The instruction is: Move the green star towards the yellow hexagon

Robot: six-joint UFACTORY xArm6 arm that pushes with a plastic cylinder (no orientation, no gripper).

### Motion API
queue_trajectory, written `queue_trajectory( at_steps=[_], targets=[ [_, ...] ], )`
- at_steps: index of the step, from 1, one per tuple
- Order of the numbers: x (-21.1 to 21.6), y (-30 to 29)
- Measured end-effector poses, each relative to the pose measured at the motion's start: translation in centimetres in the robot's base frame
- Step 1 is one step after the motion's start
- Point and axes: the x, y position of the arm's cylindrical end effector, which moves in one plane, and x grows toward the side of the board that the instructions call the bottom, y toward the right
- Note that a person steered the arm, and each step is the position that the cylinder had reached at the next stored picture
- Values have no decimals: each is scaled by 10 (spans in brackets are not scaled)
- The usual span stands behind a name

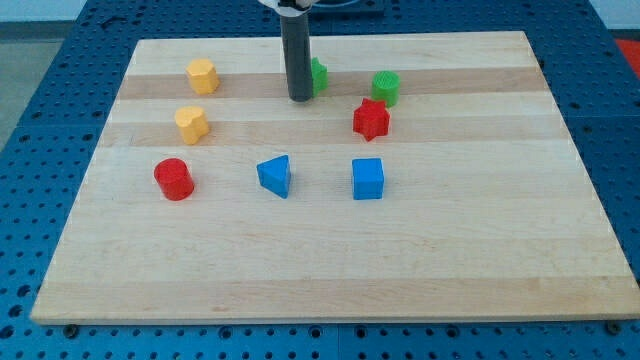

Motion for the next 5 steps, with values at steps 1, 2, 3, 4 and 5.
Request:
queue_trajectory(
  at_steps=[1, 2, 3, 4, 5],
  targets=[
    [-2, 0],
    [6, 8],
    [6, 48],
    [-9, 65],
    [-32, 65]
  ],
)
